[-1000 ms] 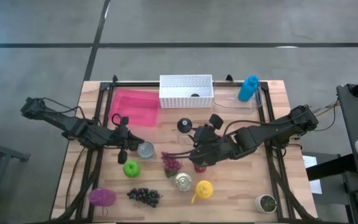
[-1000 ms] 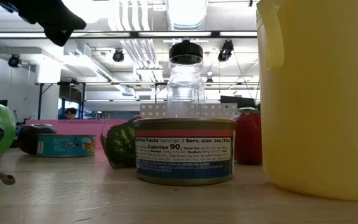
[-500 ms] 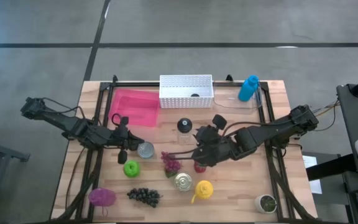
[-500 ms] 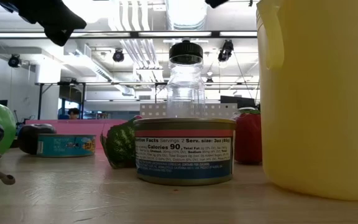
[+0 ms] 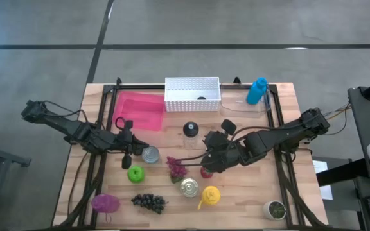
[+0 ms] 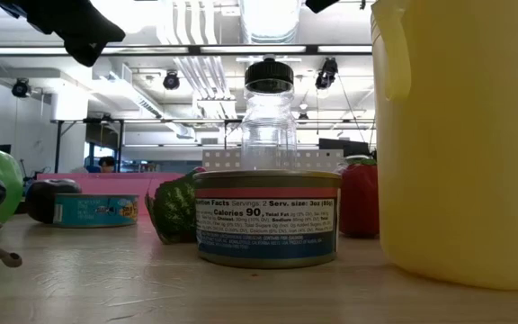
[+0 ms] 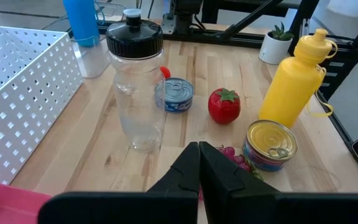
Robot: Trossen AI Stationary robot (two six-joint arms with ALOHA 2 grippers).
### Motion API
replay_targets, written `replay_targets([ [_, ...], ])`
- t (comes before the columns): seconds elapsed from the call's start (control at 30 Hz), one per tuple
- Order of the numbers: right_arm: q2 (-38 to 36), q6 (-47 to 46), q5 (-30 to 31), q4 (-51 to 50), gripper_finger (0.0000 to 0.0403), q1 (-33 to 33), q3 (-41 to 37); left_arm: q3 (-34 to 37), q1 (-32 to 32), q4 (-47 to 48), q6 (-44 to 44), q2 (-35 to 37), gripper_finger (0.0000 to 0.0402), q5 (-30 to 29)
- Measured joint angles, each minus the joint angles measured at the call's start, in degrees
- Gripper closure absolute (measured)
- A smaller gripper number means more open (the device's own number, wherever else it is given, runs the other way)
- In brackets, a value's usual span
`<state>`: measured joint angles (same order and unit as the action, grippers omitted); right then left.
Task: Pick & Place Food Item
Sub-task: Put the yellow tuna can into the pink bin
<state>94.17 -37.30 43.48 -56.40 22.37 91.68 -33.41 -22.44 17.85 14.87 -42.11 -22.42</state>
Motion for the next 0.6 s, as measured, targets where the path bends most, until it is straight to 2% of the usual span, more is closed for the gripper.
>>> replay_targets([
  [0.27, 0.1, -0.2, 0.1, 0.2, 0.0325, 0.0, 0.0, 0.0, 0.0, 0.0, -5.5, 0.0, 0.0396, 0.0],
  [0.6, 0.1, 0.2, 0.2, 0.2, 0.0312, 0.0, 0.0, 0.0, 0.0, 0.0, -6.1, 0.0, 0.0395, 0.0],
])
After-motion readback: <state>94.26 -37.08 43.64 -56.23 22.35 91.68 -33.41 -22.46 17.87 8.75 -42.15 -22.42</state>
